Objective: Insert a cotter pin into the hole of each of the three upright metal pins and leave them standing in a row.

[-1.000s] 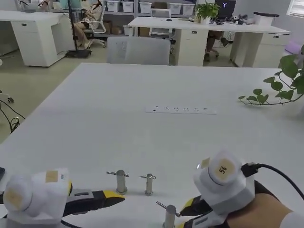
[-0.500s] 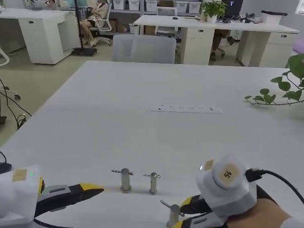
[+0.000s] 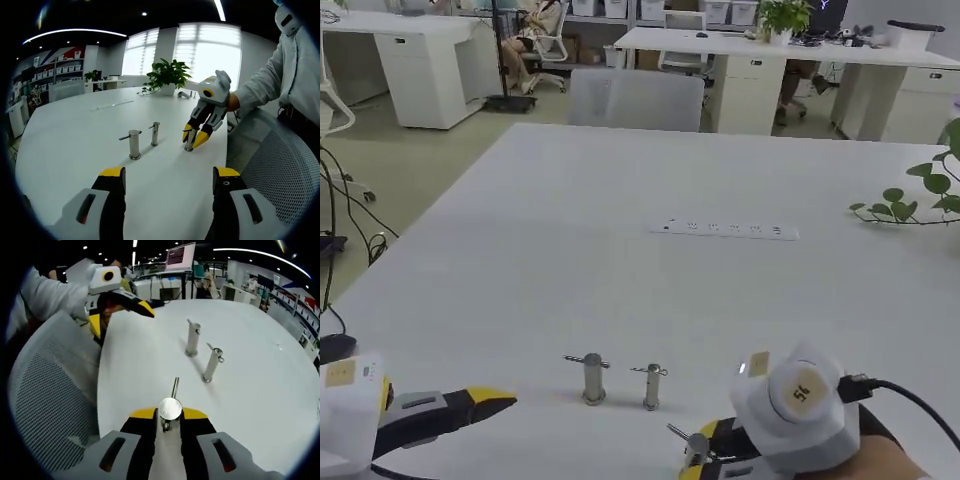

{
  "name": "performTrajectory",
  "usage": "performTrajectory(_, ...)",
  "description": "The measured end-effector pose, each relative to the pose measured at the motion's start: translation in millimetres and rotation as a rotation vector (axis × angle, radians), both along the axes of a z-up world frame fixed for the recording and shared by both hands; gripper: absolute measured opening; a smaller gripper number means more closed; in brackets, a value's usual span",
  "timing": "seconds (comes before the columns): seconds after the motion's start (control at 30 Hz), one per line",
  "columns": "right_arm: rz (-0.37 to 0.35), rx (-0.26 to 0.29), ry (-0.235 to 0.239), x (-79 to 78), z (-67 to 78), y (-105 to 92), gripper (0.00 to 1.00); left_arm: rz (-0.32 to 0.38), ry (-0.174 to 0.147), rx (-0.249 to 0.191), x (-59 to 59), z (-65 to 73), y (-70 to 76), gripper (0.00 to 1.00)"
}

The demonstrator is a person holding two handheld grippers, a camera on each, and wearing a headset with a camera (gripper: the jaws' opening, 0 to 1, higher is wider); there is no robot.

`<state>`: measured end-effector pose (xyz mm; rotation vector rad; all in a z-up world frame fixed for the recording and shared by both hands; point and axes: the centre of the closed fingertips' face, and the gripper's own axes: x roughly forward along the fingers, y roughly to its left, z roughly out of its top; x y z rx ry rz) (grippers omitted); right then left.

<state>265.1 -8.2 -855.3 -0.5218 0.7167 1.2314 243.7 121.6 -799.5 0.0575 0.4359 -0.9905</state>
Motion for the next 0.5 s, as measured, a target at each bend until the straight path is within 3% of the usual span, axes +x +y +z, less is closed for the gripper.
performTrajectory(0.2,0.047,0.009,-0.04,-0.6,1.5,0.5,0.15,0.01,0.003,0.007,0.5,-1.1,3.8,0.7)
performTrajectory(0.5,0.111,-0.007,-0.052,3.4,1.7,-1.2,0.13,0.021,0.001,0.0,2.7,-0.5,3.8,0.7)
